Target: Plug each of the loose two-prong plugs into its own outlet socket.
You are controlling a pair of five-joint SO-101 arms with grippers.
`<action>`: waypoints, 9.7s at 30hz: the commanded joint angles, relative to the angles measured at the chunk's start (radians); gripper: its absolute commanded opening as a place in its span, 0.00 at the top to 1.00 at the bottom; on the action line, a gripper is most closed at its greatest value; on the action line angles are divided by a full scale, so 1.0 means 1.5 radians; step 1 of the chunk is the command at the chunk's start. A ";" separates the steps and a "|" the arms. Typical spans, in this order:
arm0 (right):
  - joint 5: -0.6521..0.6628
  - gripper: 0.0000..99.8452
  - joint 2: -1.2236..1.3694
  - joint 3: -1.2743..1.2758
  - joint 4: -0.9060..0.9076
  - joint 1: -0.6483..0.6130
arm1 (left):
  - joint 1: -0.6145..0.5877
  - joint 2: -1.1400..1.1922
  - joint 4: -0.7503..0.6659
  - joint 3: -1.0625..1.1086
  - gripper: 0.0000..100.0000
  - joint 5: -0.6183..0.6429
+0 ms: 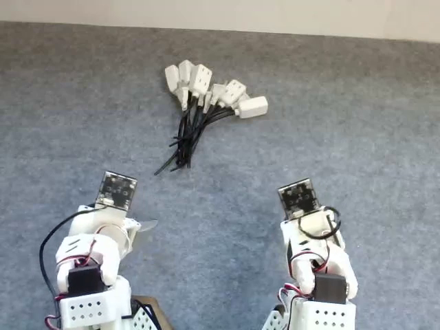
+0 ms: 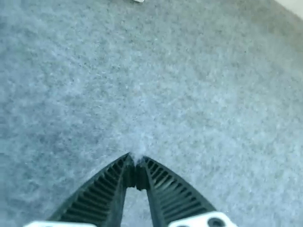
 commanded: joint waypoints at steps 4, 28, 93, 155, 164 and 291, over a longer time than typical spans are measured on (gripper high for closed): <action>-0.029 0.99 0.001 0.088 -0.093 0.011 | -0.020 -0.006 -0.020 0.012 0.57 0.003; -0.147 0.99 0.100 -0.415 0.192 0.003 | -0.013 -0.001 0.174 -0.310 0.57 0.008; -0.330 0.99 0.775 -0.292 -0.320 -0.168 | 0.130 2.047 0.172 -1.983 0.97 0.147; -0.330 0.99 0.776 -0.292 -0.319 -0.169 | 0.043 1.717 0.494 -1.957 0.84 -0.160; -0.330 0.99 0.771 -0.292 -0.318 -0.169 | 0.153 1.529 0.401 -1.478 0.84 -0.164; -0.239 0.99 0.506 -0.281 -0.124 -0.048 | 0.515 1.145 0.406 -1.016 1.00 -0.260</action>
